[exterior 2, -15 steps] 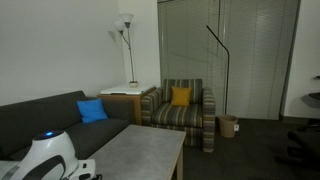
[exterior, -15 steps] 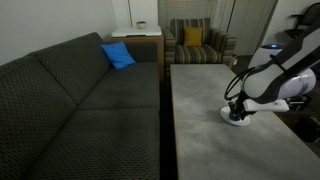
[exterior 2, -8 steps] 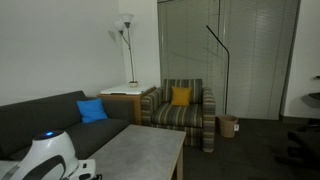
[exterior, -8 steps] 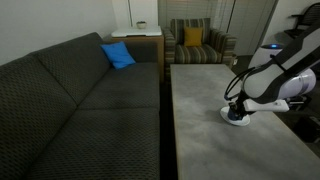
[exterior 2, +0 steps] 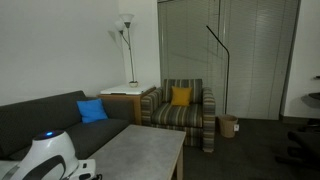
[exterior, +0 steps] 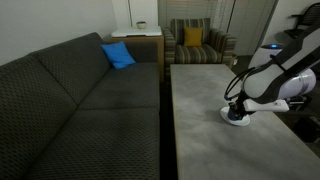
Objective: Remove the mug from the white plate and place on the table
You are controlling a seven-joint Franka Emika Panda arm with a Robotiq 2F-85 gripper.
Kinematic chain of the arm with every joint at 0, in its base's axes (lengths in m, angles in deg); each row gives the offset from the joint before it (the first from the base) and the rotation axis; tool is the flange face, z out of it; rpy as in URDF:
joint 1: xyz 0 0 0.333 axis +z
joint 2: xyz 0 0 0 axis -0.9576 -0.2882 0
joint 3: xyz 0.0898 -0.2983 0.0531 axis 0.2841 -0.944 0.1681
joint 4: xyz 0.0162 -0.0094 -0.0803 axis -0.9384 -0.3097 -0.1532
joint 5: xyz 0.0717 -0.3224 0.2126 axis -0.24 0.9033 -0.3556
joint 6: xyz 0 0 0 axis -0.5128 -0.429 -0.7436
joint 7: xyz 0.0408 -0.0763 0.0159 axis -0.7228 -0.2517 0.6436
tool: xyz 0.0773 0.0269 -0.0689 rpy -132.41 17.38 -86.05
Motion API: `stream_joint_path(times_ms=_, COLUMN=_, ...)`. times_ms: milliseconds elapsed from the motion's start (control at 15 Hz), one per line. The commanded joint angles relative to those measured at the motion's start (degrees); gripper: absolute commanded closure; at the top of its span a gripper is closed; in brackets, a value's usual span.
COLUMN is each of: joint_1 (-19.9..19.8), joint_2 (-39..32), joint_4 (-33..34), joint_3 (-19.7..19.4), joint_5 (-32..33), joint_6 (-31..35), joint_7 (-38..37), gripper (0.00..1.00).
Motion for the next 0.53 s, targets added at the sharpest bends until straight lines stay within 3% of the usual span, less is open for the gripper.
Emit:
stream_joint_path(times_ms=0, joint_1=0.46, joint_2=1.00, joint_4=-1.53, joint_3=-0.91, joint_5=-0.07, joint_6=2.13, joint_7=-0.76, gripper=0.97)
stream_joint_path(times_ms=467, joint_1=-0.06, joint_2=3.37, joint_4=-3.46, joint_3=1.51, joint_5=1.18, joint_6=3.29, joint_7=3.08, gripper=0.97)
